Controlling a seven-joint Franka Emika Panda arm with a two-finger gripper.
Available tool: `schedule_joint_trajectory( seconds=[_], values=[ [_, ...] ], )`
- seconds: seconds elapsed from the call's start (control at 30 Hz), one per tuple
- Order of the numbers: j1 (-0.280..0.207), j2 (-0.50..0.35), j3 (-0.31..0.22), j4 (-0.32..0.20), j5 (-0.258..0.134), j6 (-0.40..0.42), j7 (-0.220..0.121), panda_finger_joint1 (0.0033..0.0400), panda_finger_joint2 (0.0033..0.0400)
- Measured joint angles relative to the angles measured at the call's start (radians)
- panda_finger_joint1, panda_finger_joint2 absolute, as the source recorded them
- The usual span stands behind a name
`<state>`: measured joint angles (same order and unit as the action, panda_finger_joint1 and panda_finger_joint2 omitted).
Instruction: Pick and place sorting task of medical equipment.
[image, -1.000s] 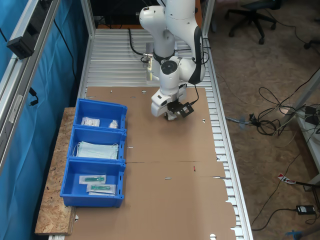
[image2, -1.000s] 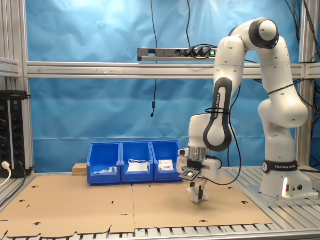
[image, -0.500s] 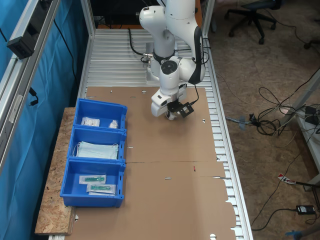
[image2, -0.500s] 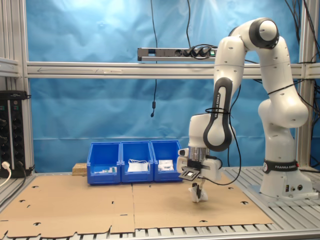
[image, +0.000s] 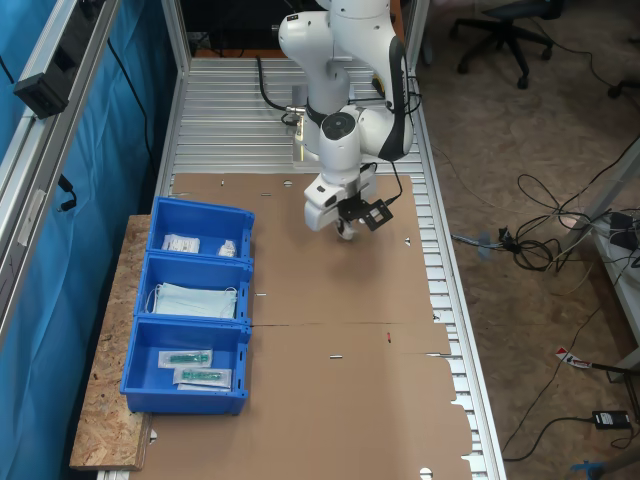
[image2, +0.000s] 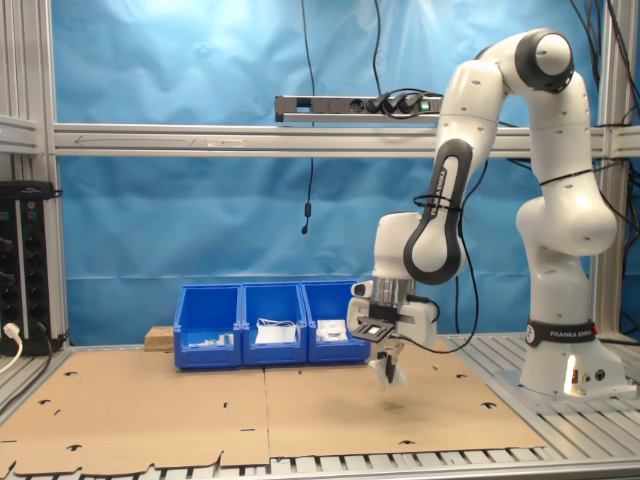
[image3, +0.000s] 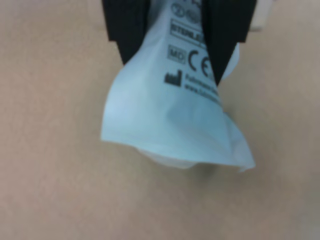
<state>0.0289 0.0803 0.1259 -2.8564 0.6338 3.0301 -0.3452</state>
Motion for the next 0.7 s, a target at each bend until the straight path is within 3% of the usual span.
schedule_joint_trajectory(
  seconds=[0.47, 0.7],
  values=[
    [0.0, -0.221, 0.001, 0.0, -0.003, -0.221, 0.0, 0.0059, 0.0059],
    [0.0, -0.317, -0.004, 0.001, -0.064, -0.313, 0.0, 0.0059, 0.0059]
  ],
)
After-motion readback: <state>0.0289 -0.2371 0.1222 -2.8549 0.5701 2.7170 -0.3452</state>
